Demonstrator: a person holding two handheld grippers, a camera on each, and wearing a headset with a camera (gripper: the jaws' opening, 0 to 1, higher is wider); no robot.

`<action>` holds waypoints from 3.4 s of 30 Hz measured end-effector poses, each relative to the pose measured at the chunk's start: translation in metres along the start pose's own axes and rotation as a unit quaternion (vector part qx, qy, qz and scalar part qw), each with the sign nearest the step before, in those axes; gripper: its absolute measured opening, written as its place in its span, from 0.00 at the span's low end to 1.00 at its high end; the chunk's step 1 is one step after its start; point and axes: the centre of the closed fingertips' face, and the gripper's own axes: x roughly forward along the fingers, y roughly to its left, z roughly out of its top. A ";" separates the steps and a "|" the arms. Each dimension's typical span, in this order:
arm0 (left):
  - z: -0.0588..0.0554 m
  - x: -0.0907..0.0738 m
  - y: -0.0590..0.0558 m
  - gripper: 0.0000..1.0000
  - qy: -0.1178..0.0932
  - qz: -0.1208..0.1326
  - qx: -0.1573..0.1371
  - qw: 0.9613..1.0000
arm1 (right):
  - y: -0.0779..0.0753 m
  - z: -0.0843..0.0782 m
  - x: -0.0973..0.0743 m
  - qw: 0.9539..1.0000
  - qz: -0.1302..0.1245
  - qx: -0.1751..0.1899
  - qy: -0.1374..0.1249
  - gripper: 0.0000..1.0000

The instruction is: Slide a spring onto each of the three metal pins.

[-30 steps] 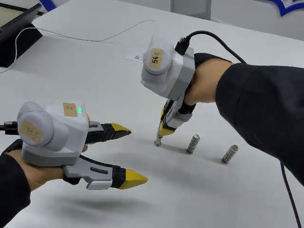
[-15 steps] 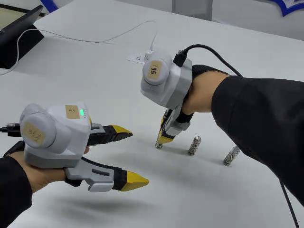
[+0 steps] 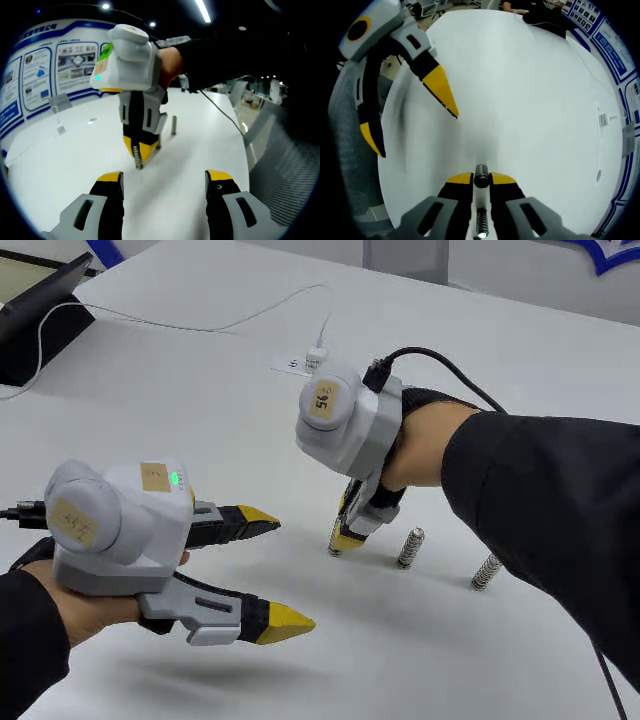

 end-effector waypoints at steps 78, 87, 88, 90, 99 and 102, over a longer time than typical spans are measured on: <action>0.015 0.007 0.014 0.72 -0.010 0.017 -0.011 1.000 | -0.004 -0.112 -0.075 0.945 -0.112 0.203 -0.230 0.55; 0.014 0.006 0.015 0.73 -0.010 0.019 -0.014 1.000 | 0.006 -0.127 -0.083 0.933 -0.132 0.215 -0.257 0.58; 0.014 0.006 0.015 0.73 -0.009 0.019 -0.014 1.000 | 0.007 -0.129 -0.083 0.932 -0.136 0.216 -0.259 0.59; 0.014 0.006 0.015 0.73 -0.009 0.019 -0.013 1.000 | 0.009 -0.131 -0.083 0.929 -0.140 0.218 -0.263 0.60; 0.014 0.006 0.014 0.73 -0.011 0.020 -0.015 1.000 | 0.017 -0.141 -0.084 0.917 -0.165 0.227 -0.283 0.63; 0.014 0.005 0.014 0.73 -0.012 0.021 -0.016 1.000 | 0.022 -0.144 -0.083 0.913 -0.169 0.230 -0.292 0.63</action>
